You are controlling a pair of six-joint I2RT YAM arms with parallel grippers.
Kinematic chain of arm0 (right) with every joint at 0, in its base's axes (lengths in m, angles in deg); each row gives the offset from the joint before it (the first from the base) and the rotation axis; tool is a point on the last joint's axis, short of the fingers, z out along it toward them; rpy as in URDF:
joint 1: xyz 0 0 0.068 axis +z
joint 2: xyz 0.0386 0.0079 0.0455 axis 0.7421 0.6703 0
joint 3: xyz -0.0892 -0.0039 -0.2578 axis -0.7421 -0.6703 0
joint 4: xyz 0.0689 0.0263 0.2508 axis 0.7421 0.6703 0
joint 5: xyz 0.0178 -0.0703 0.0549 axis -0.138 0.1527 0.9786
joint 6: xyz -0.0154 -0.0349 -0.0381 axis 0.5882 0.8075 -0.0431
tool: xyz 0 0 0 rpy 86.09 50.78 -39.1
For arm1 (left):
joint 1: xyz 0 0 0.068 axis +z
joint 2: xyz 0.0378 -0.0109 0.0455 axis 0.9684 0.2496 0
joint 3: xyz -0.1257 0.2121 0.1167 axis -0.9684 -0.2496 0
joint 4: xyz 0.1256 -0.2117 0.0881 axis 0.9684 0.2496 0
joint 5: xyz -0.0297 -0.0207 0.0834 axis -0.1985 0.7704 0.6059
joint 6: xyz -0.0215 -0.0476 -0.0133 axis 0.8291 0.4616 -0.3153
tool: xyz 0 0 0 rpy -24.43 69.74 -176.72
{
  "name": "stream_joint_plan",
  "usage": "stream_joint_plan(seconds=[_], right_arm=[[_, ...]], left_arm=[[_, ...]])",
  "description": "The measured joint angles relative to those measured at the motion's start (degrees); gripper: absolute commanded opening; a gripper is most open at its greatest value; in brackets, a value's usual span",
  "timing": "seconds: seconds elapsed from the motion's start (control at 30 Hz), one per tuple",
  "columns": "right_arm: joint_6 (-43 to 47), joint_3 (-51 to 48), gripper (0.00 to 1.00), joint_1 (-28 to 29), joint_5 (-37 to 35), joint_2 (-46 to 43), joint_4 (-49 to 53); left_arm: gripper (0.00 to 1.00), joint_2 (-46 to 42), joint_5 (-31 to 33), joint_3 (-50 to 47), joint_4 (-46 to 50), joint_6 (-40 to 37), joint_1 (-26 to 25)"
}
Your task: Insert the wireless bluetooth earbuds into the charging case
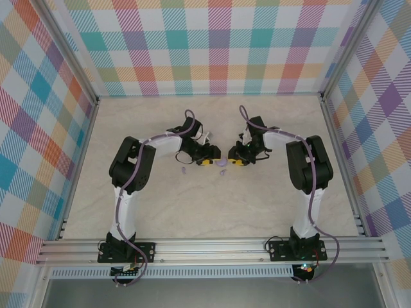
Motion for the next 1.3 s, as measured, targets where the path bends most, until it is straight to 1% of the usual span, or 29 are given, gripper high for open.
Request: stream_joint_plan(seconds=[0.2,0.47,0.73,1.1,1.3], right_arm=[[2.27,0.02,0.34,0.0,1.27,-2.14,0.13],[4.35,3.41,0.31,0.0,4.68,-0.5,0.9],[4.92,5.2,0.32,0.04,5.86,3.54,1.57],[4.94,5.75,0.25,0.52,6.25,5.2,1.97],[4.87,5.73,0.24,0.48,6.45,5.2,1.84]], left_arm=[[0.54,-2.89,0.74,-5.2,-3.34,1.97,0.94],[0.52,-4.17,-0.85,-9.7,-11.93,7.19,1.01],[0.51,-4.17,-0.9,-10.14,-15.13,9.97,-0.15],[0.45,-3.87,-0.94,-10.14,-15.85,11.8,-1.66],[0.43,-2.67,-1.18,-10.14,-17.99,14.19,-1.66]])
